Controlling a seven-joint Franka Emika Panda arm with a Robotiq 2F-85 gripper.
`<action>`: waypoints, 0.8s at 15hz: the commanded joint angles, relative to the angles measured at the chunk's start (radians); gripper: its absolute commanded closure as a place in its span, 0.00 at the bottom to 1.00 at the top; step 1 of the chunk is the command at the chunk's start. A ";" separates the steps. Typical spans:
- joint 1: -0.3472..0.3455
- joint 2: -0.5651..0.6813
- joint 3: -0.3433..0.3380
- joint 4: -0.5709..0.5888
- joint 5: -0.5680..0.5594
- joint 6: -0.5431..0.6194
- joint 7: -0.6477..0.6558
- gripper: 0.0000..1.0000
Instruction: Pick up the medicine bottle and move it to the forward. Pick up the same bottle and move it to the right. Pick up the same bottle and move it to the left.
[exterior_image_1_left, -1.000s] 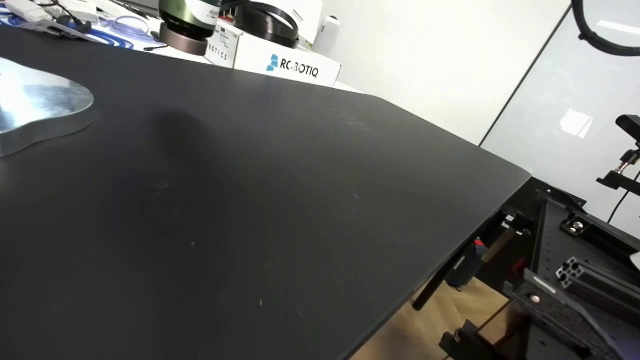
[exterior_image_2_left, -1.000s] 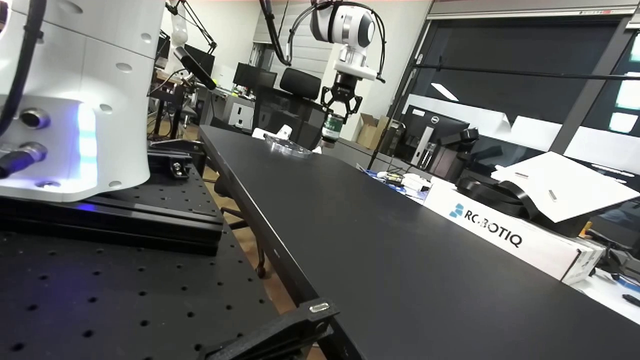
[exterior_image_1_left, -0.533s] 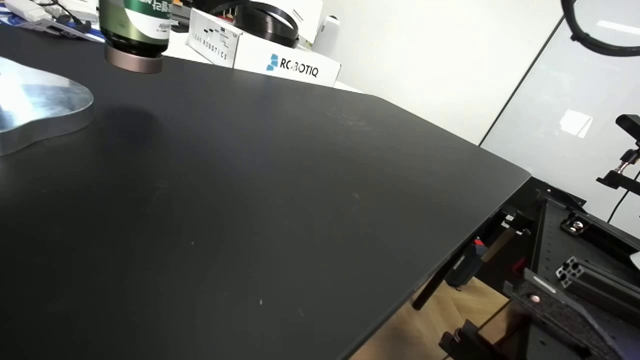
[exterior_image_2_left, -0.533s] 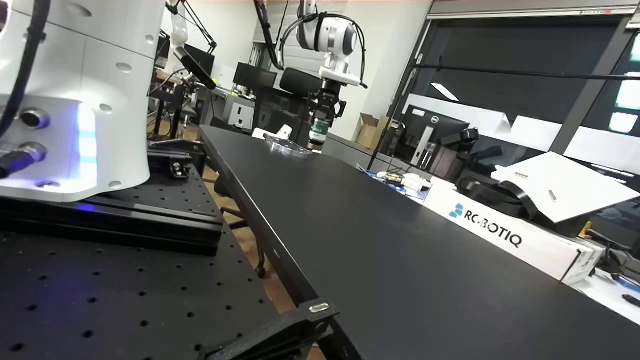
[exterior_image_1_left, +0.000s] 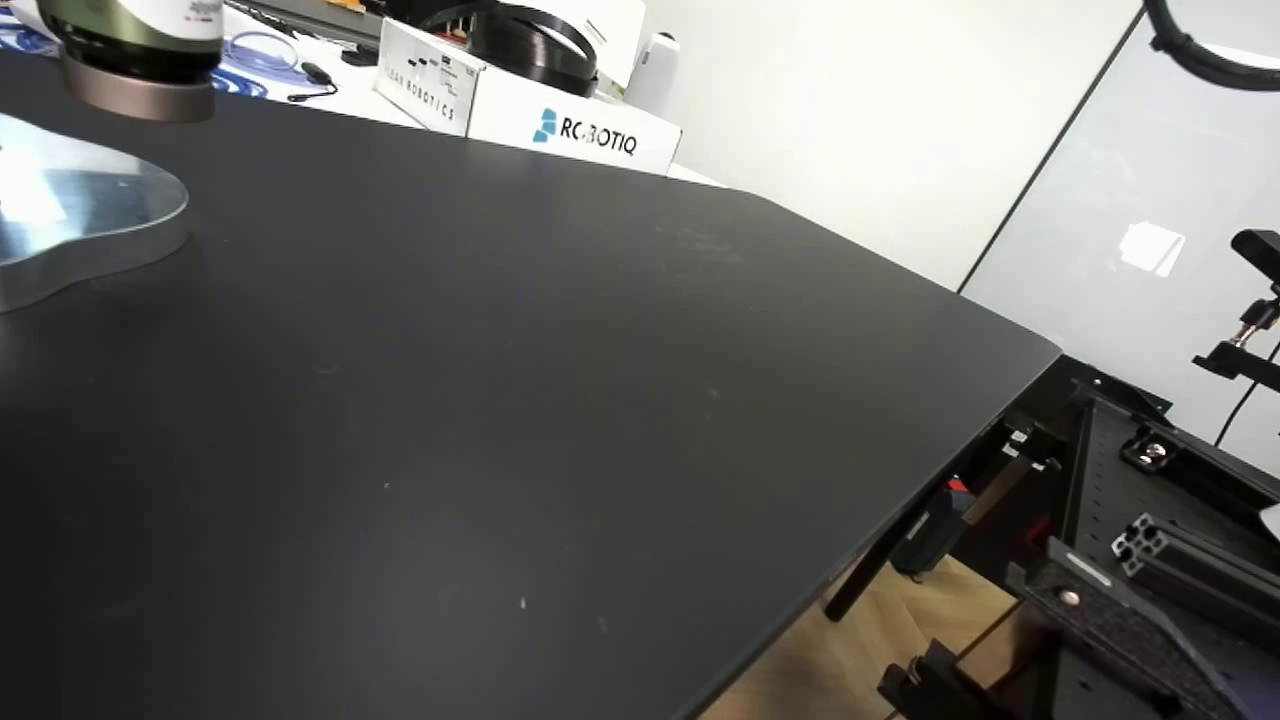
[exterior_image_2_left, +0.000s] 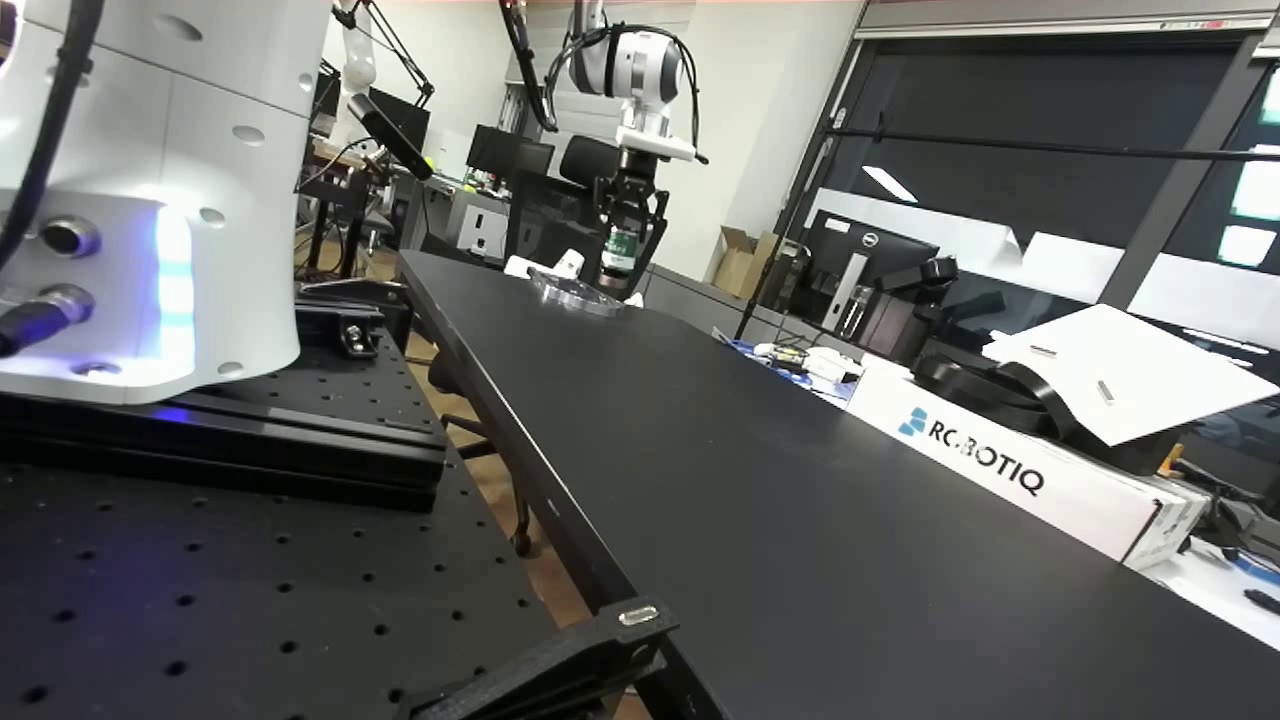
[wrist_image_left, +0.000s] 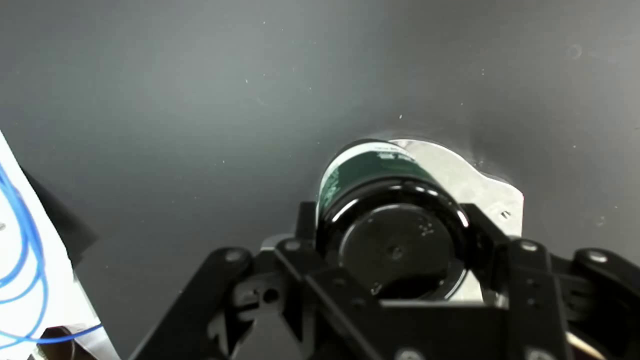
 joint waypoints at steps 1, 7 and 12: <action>0.047 0.063 -0.017 0.142 -0.015 -0.075 0.018 0.55; 0.064 0.118 -0.010 0.240 0.026 -0.107 -0.004 0.55; 0.066 0.158 0.000 0.306 0.079 -0.143 -0.014 0.55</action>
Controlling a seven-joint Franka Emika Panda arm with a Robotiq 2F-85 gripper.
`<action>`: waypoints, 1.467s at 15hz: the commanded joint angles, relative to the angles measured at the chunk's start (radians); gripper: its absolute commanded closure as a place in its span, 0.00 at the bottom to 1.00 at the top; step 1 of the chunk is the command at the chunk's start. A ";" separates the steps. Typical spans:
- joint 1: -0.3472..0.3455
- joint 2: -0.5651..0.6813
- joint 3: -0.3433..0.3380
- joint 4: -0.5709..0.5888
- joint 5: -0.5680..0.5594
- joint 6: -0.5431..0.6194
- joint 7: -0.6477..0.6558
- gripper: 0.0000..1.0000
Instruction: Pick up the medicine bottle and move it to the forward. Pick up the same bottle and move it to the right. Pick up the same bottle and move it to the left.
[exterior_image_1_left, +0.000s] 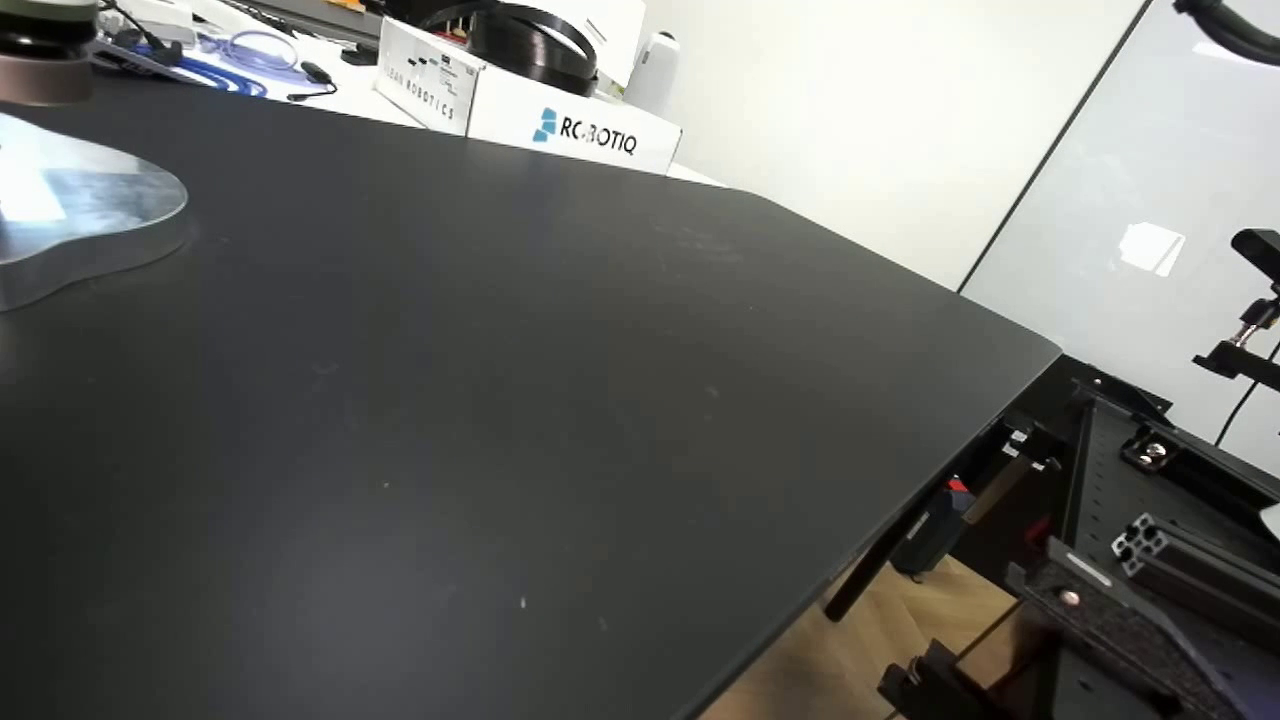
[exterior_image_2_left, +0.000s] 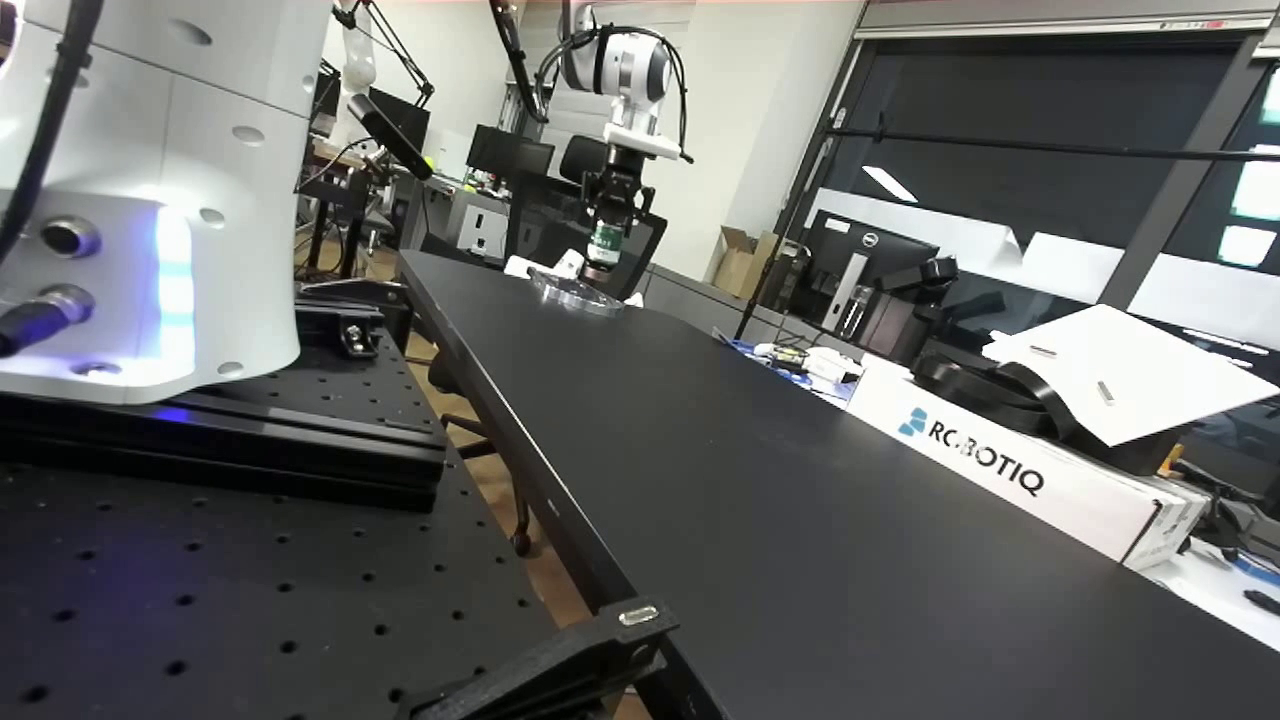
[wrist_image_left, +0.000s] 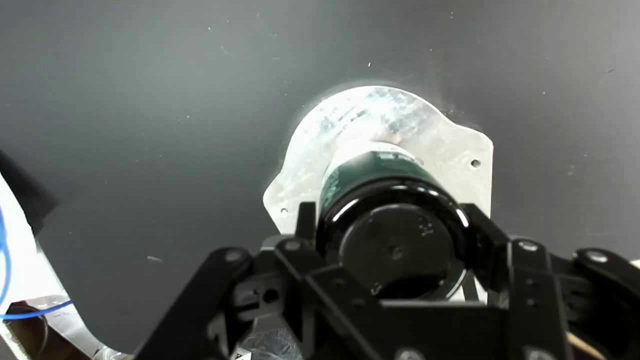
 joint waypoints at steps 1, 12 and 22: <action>0.007 0.051 0.005 0.109 0.038 -0.061 -0.009 0.55; 0.009 0.061 0.000 0.123 0.069 -0.119 -0.010 0.30; 0.009 0.062 0.001 0.124 0.071 -0.122 -0.009 0.55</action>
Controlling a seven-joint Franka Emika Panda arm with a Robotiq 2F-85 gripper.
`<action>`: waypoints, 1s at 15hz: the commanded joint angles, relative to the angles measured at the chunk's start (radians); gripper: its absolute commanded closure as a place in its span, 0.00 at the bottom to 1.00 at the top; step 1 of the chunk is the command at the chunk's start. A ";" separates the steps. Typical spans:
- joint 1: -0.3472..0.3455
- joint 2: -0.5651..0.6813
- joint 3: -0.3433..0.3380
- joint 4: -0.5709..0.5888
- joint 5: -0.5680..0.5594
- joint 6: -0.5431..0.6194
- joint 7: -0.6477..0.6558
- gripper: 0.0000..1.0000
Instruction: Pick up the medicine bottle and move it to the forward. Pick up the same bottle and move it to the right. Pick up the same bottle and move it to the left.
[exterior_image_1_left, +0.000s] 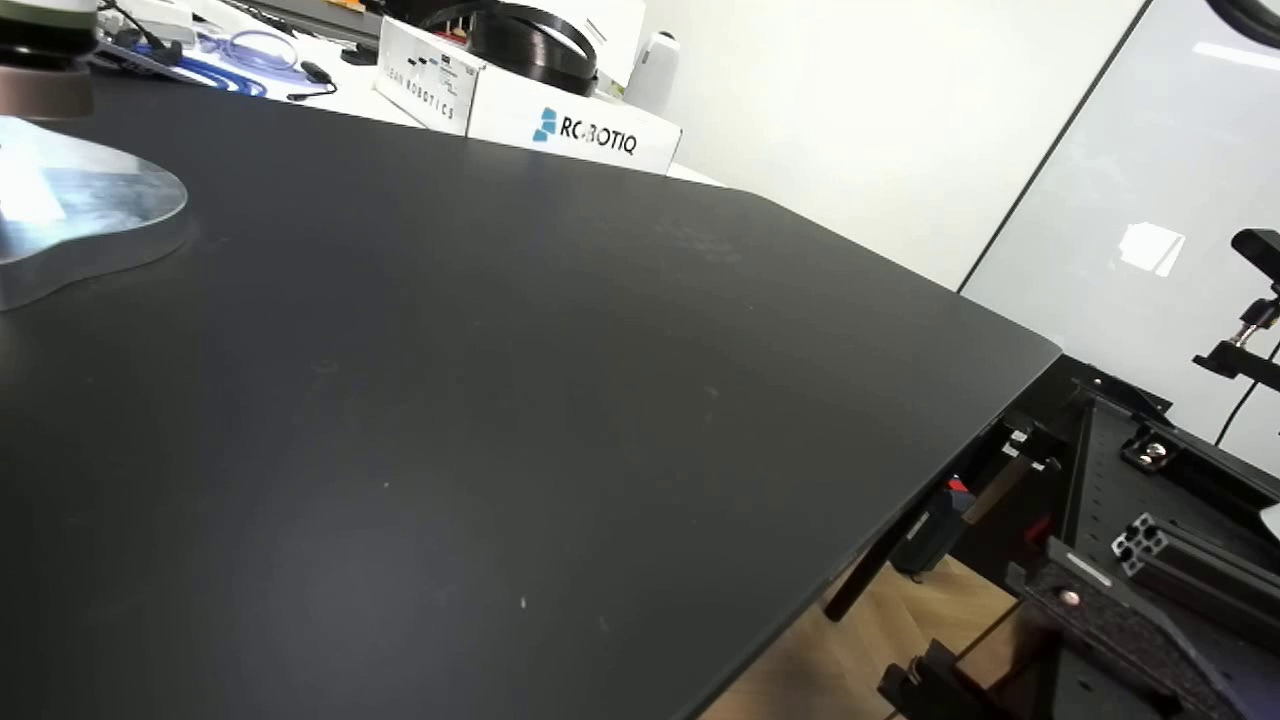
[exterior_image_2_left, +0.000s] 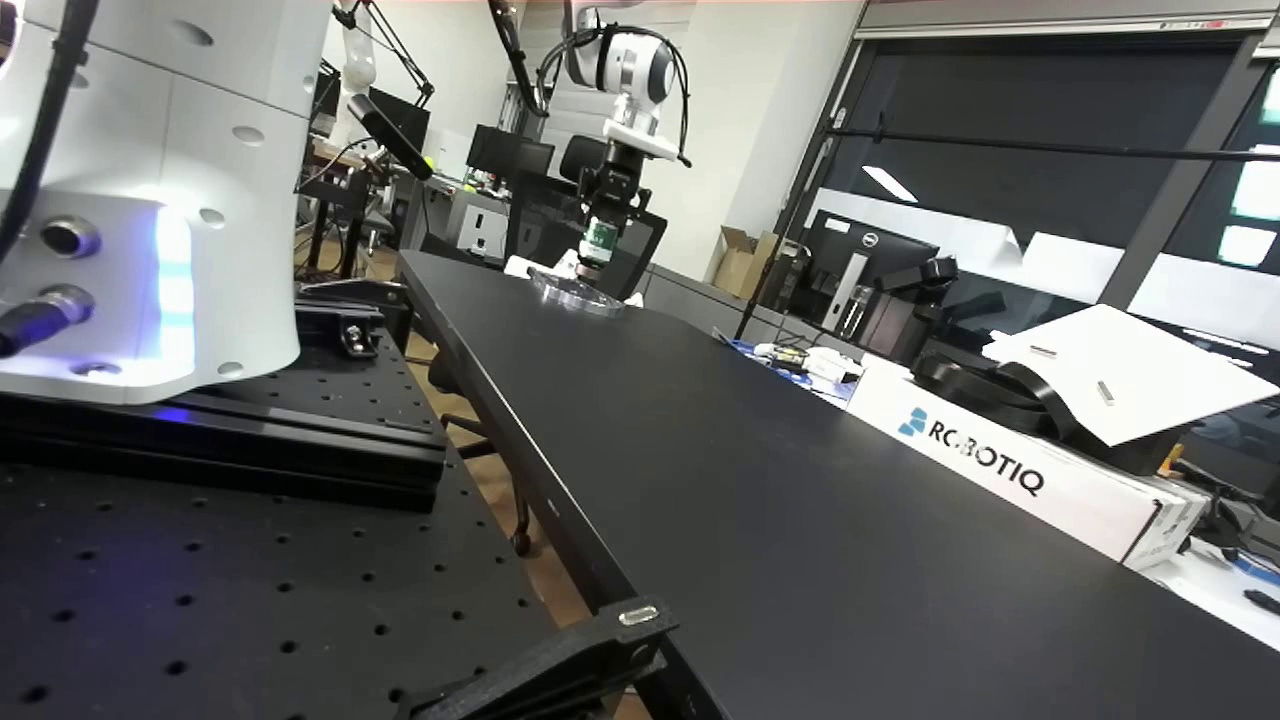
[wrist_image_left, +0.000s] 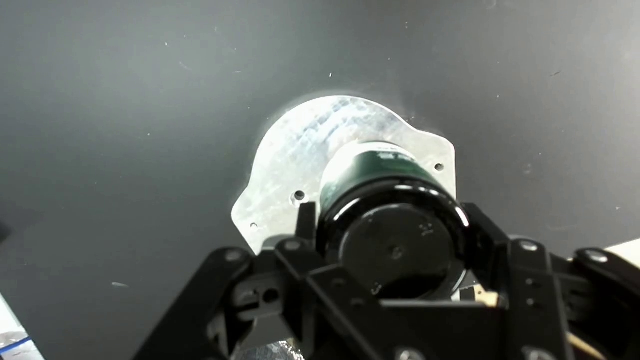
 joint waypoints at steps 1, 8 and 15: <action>-0.001 0.001 0.002 -0.002 0.003 0.001 0.000 0.55; 0.001 0.008 -0.003 -0.002 -0.003 0.005 0.004 0.55; 0.000 0.010 -0.001 -0.003 0.000 0.007 0.005 0.55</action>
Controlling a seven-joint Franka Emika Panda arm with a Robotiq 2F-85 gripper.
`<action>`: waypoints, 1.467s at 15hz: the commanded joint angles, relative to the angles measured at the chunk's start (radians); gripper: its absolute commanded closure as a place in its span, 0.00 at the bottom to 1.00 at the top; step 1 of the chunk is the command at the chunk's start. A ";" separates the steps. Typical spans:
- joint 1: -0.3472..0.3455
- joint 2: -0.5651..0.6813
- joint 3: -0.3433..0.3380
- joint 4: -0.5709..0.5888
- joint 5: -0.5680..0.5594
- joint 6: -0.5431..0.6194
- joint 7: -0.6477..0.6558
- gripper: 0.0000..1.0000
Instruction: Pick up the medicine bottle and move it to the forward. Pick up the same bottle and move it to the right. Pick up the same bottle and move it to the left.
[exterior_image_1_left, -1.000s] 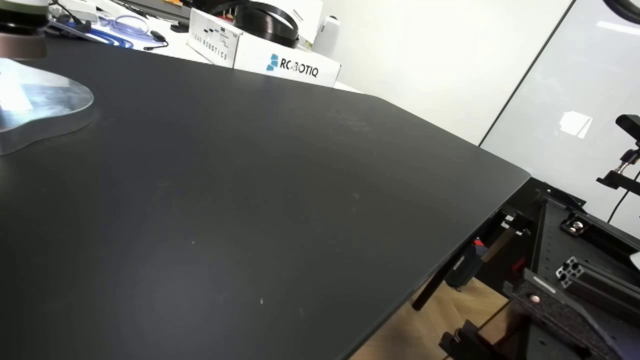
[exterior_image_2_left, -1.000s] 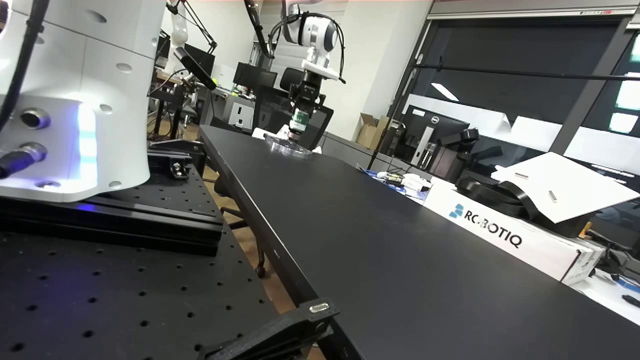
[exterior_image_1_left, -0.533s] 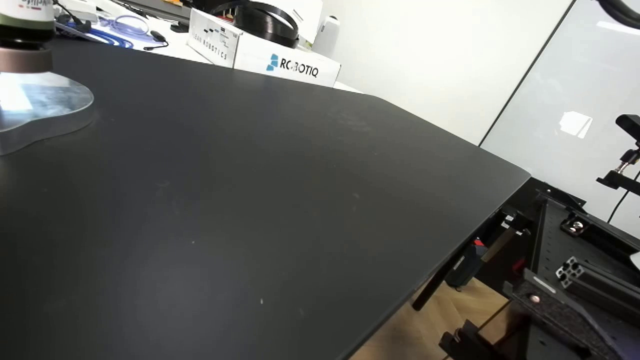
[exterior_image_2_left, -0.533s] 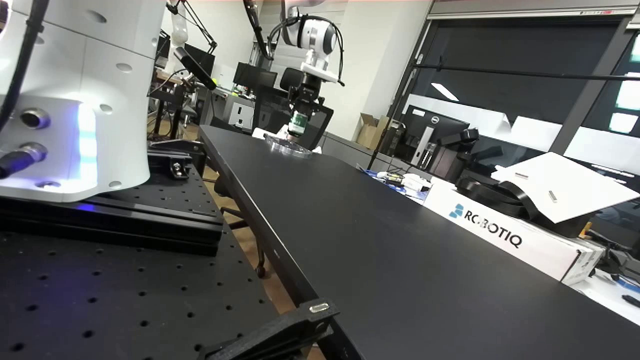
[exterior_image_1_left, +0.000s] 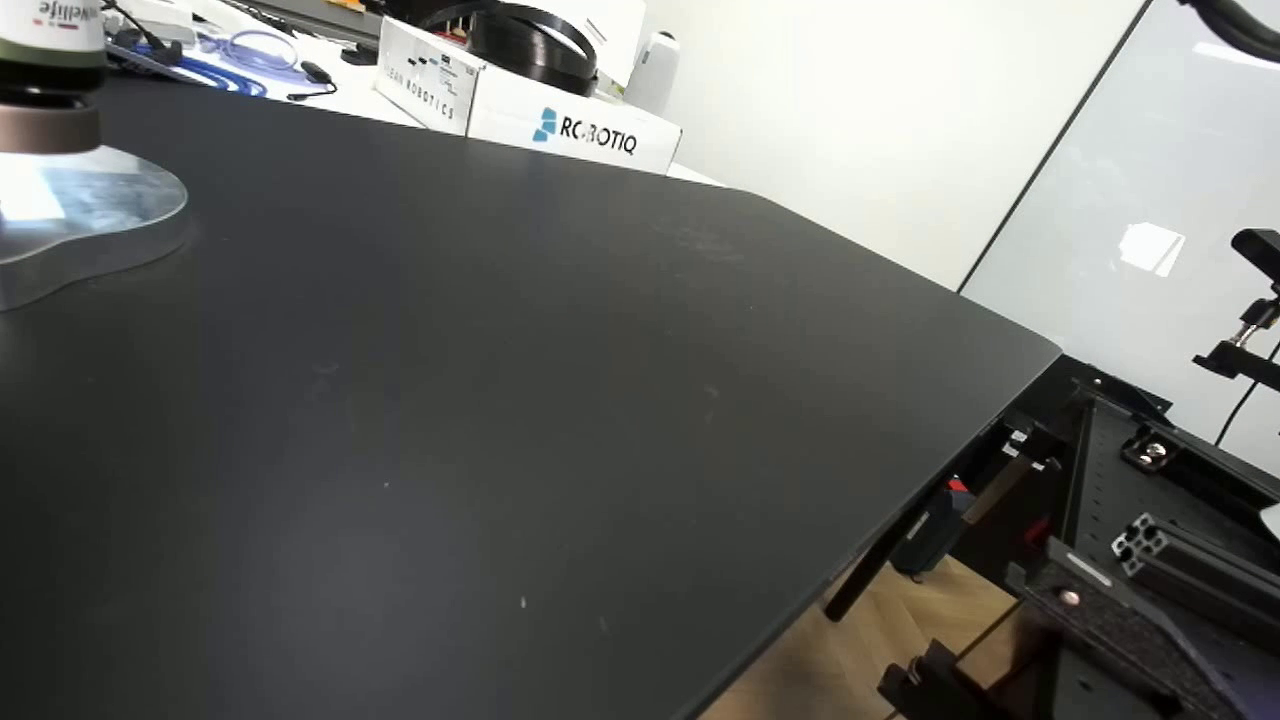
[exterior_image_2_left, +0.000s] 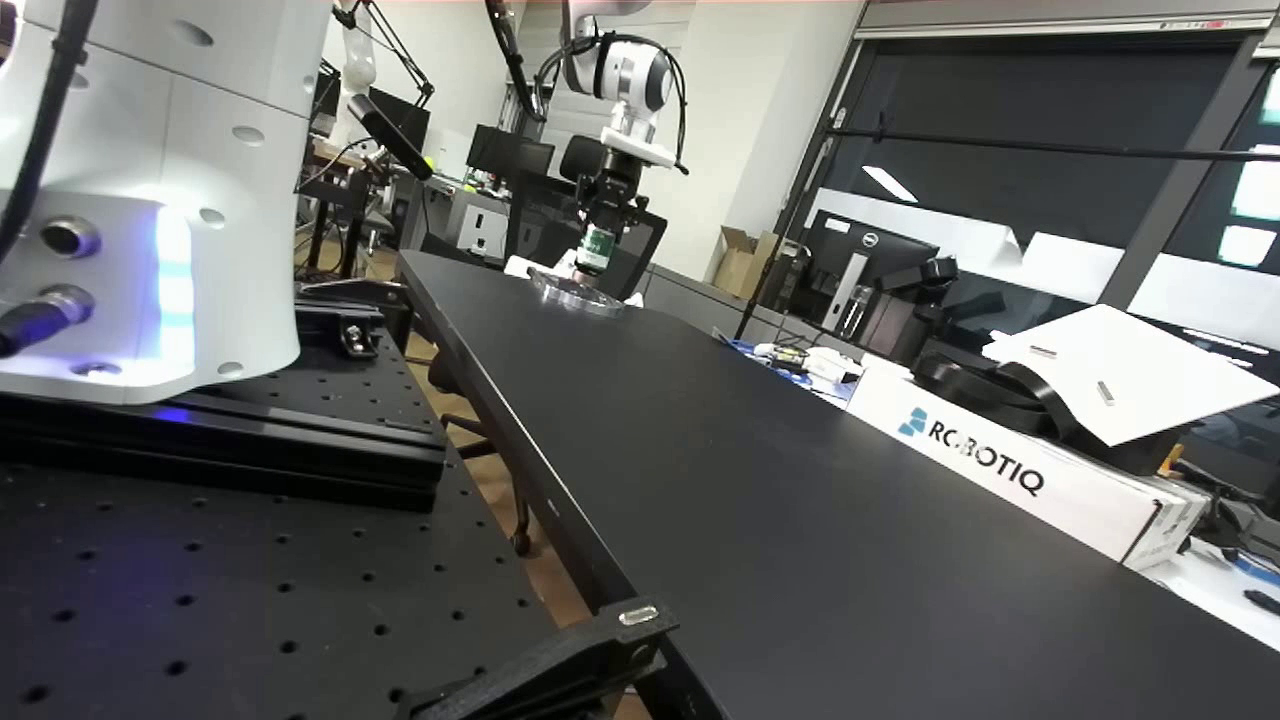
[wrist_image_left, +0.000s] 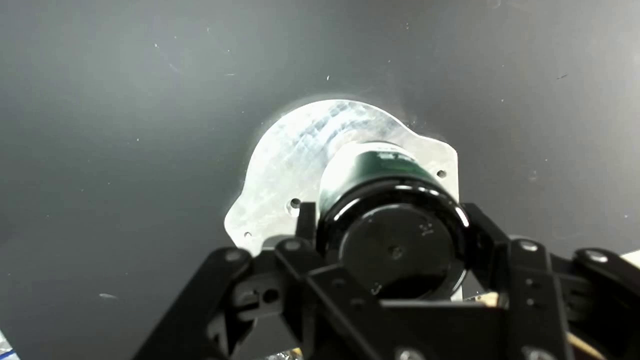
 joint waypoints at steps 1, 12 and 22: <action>0.000 -0.006 0.000 0.002 0.002 -0.006 0.006 0.55; -0.002 -0.006 0.006 0.004 0.018 -0.022 0.021 0.55; 0.000 0.000 0.001 0.000 0.008 -0.004 0.002 0.30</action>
